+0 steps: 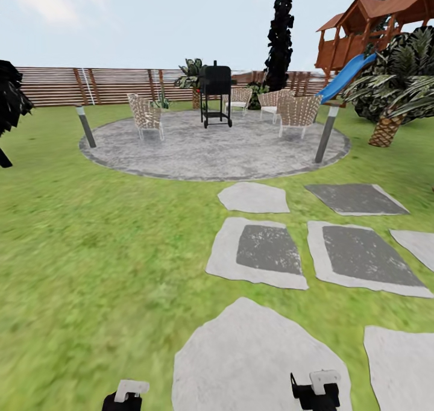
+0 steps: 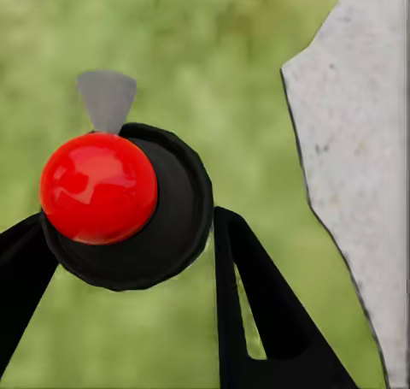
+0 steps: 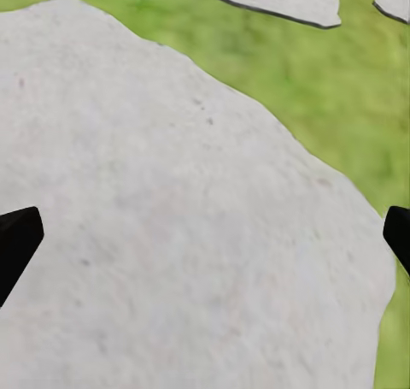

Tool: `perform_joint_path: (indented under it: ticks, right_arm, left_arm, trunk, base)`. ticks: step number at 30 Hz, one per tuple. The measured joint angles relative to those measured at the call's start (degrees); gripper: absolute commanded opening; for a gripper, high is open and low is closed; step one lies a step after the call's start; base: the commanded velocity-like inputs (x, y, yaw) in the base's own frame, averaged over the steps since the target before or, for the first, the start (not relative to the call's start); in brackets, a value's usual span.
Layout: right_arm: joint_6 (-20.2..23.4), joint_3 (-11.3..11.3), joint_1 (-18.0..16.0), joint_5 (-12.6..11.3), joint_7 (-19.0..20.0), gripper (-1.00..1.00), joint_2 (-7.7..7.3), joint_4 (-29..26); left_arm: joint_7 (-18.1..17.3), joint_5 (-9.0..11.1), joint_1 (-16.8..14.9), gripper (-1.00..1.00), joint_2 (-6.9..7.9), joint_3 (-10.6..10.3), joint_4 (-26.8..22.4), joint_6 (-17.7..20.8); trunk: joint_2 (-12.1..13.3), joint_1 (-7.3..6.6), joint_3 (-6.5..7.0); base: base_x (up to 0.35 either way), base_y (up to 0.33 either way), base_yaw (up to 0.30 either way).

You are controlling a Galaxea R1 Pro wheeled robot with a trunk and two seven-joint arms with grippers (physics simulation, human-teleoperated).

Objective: Pick up the pesticide atomizer in the garden and spray insectifuge to fully cover both potted plants in the garden.

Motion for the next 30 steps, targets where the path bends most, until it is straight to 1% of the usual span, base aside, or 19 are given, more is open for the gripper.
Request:
perform_joint_path:
  ticks: [30]
  right_arm:
    - [0.0, 0.1, 0.0, 0.0, 0.1, 1.00, 0.00, 0.1]
  left_arm:
    - [0.0, 0.0, 0.0, -1.00, 0.01, 0.0, 0.0, 0.0]
  trunk:
    - [0.0, 0.00, 0.00]
  base:
    - [0.323, -0.115, 0.000]
